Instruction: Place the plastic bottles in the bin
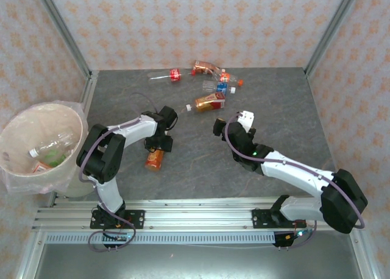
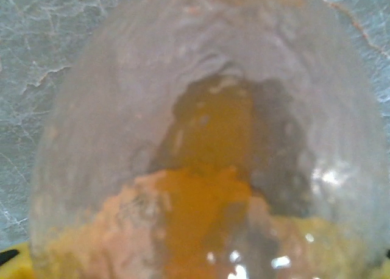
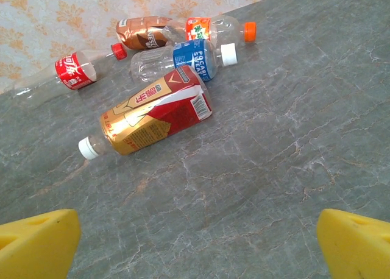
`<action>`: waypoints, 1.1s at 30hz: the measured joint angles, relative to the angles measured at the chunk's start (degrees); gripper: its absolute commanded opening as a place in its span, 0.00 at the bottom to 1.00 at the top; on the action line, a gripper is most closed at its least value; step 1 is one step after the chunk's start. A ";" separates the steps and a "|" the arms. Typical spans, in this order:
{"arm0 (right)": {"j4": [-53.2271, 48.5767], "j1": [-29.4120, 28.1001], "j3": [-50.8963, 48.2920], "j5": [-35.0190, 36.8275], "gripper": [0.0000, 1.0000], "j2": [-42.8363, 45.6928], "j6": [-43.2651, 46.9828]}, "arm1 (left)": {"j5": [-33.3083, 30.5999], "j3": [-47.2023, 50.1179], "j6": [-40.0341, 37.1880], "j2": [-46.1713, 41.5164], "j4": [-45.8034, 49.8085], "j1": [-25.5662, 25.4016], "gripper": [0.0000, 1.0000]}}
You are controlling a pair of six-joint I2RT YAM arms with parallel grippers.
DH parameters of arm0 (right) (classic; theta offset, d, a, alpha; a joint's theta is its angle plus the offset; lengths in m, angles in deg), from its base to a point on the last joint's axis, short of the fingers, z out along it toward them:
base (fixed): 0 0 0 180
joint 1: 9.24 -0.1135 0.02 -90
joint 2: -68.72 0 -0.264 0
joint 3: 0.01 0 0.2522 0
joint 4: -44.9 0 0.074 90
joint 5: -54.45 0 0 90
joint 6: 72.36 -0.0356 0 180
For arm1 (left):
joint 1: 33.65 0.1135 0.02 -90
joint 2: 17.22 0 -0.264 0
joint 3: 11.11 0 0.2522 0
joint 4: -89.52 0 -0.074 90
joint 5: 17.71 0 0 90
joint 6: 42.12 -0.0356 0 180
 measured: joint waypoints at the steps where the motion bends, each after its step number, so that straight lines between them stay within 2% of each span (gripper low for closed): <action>1: 0.00 0.00 0.07 0.00 0.99 -0.09 -0.04 | -0.09 0.44 0.00 -0.48 -0.37 0.00 0.55; 6: 0.00 0.00 0.11 -0.02 0.99 -0.31 -0.61 | -1.29 2.82 0.55 -5.05 -1.51 0.00 0.49; 16: 1.25 0.00 1.07 -2.91 0.99 -1.88 -0.46 | -2.10 2.25 2.64 -22.56 -1.92 0.02 0.49; 25: 9.79 0.00 0.90 -11.65 0.99 -1.84 2.60 | -6.73 -5.60 3.06 -35.21 2.27 1.27 0.50; 33: 9.84 0.00 0.90 -12.50 0.99 -1.84 3.13 | -14.10 -16.26 2.62 -43.39 6.12 2.16 0.50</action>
